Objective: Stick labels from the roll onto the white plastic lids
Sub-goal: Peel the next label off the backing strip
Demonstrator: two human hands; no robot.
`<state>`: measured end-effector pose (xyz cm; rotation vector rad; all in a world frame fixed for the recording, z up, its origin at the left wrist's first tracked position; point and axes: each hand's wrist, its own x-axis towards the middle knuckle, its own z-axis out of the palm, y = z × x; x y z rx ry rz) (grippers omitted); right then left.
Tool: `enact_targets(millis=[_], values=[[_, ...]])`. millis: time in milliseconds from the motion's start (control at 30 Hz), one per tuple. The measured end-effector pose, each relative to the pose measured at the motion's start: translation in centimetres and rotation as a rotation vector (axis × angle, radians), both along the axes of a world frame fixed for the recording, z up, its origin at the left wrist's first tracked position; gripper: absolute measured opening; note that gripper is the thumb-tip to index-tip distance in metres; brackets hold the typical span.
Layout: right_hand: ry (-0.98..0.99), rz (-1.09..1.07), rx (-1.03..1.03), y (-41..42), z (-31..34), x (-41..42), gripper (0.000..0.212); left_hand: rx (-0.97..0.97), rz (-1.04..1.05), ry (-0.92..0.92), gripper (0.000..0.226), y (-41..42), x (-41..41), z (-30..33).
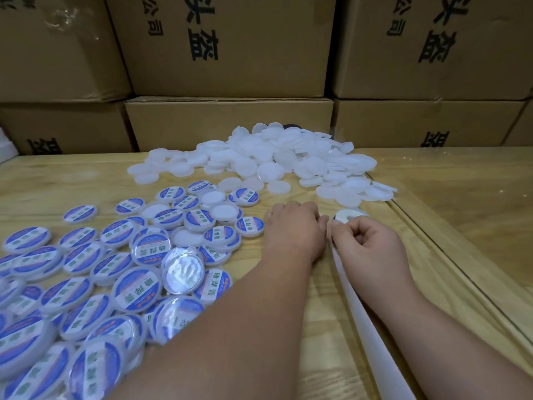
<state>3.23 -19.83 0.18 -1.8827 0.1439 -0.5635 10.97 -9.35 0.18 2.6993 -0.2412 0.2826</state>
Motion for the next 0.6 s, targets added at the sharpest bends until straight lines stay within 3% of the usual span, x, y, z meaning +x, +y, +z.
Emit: enact_targets(millis=[100, 267, 433, 600], values=[[0.064, 0.038, -0.053, -0.3, 0.2, -0.6, 0.047, -0.016, 0.010, -0.011, 0.029, 0.5, -1.5, -0.1], [0.158, 0.132, -0.094, -0.6, 0.6, -1.2, 0.028, 0.006, 0.121, 0.019, 0.058, 1.8, -4.8, -0.9], [0.250, 0.220, -0.090, -0.9, 1.1, -1.7, 0.007, -0.038, 0.091, 0.000, 0.055, 3.5, -8.7, -1.5], [0.263, 0.223, -0.147, -1.1, 1.1, -1.6, 0.005, -0.106, 0.089, 0.030, 0.055, 4.3, -9.5, -1.0]])
